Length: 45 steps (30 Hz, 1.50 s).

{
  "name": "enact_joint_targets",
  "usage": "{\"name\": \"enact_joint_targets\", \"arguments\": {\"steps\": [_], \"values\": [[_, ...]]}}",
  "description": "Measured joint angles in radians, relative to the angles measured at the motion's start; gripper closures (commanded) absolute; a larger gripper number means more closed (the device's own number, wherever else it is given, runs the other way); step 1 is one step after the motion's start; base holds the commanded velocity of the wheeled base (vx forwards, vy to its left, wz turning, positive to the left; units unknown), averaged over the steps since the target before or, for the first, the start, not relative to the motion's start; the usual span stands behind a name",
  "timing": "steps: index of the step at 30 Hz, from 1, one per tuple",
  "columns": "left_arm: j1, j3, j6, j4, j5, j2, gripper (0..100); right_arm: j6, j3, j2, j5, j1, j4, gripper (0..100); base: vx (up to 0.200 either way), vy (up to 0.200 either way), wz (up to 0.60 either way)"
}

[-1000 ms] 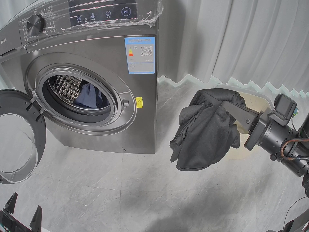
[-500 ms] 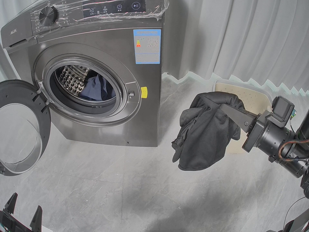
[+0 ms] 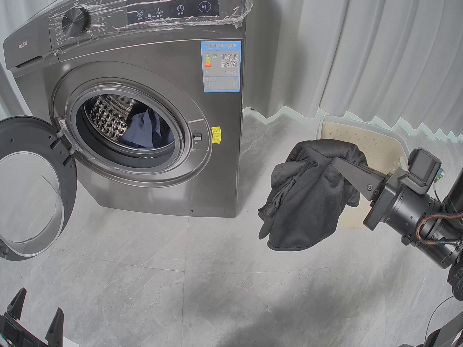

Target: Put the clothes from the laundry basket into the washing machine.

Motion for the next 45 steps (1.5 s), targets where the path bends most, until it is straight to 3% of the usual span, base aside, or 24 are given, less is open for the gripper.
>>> {"name": "enact_joint_targets", "arguments": {"steps": [8, 14, 35, 45], "values": [[0.000, 0.000, 0.000, 0.000, 0.000, 0.000, 0, -0.001, 0.003, 0.005, 0.002, 0.000, -0.003, 100, -0.200, 0.000, 0.00], [0.000, 0.000, -0.002, 0.000, 0.000, 0.001, 0, -0.001, 0.001, 0.012, 0.002, 0.000, -0.004, 100, 0.000, 0.000, 0.00], [0.000, 0.000, -0.002, 0.000, 0.000, 0.002, 0, -0.019, -0.002, 0.032, 0.002, 0.002, -0.038, 100, 0.000, 0.200, 0.00], [0.001, 0.000, -0.002, 0.000, 0.000, 0.002, 0, -0.010, -0.001, 0.044, 0.001, 0.006, -0.040, 100, 0.000, 0.020, 0.00]]}}
